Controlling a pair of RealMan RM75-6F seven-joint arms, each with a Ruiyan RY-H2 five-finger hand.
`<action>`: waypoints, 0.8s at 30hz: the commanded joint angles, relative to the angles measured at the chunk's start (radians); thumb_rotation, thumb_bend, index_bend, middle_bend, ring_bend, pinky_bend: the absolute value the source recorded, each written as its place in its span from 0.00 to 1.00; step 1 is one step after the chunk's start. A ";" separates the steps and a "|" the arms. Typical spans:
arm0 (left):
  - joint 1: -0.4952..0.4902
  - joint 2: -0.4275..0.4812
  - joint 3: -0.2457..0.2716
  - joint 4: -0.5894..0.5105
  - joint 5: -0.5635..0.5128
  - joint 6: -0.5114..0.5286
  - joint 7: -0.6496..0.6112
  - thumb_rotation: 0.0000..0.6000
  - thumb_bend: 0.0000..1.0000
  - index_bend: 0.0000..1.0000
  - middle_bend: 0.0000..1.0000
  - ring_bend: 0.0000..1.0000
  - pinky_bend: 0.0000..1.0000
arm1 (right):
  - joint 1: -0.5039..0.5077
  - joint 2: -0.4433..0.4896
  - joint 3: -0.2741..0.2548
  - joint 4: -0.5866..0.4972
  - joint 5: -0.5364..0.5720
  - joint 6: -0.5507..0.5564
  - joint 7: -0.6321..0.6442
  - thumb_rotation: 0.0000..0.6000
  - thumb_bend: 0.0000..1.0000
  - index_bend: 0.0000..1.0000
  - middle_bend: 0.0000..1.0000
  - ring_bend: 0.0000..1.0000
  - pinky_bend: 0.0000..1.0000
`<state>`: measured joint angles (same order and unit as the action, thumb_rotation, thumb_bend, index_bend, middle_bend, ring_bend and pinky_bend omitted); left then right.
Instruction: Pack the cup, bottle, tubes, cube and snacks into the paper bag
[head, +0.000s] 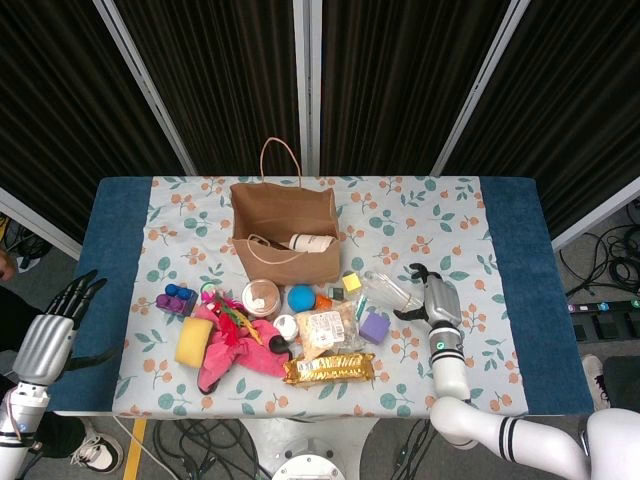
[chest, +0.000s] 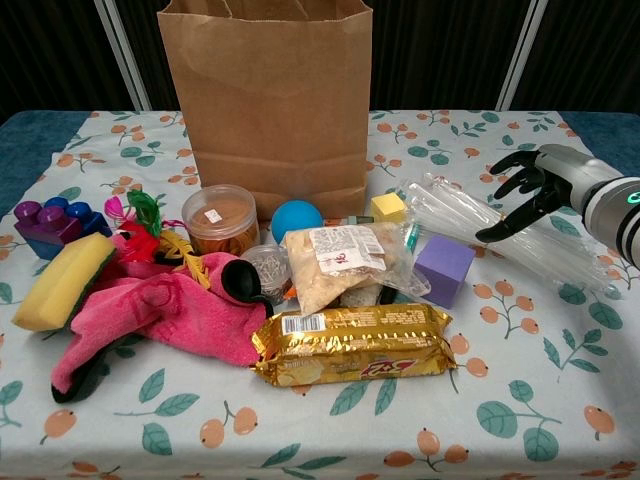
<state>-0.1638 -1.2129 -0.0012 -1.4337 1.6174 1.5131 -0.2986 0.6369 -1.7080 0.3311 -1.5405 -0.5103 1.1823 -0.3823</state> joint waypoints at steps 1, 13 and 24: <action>0.000 -0.001 0.001 0.000 0.001 -0.002 0.001 1.00 0.00 0.11 0.10 0.06 0.16 | 0.013 -0.017 0.003 0.026 0.027 -0.017 -0.026 1.00 0.06 0.29 0.32 0.21 0.34; -0.002 0.001 -0.003 -0.009 0.001 -0.001 0.001 1.00 0.00 0.11 0.10 0.06 0.16 | -0.014 0.084 0.049 -0.150 -0.040 0.041 -0.021 1.00 0.23 0.52 0.47 0.37 0.53; -0.007 -0.003 -0.004 -0.012 0.007 0.001 -0.010 1.00 0.00 0.11 0.10 0.06 0.16 | 0.017 0.438 0.268 -0.626 -0.384 0.286 -0.204 1.00 0.23 0.53 0.48 0.37 0.53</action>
<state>-0.1708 -1.2155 -0.0045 -1.4459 1.6246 1.5135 -0.3081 0.6123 -1.3491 0.5127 -2.0867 -0.8292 1.4100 -0.4885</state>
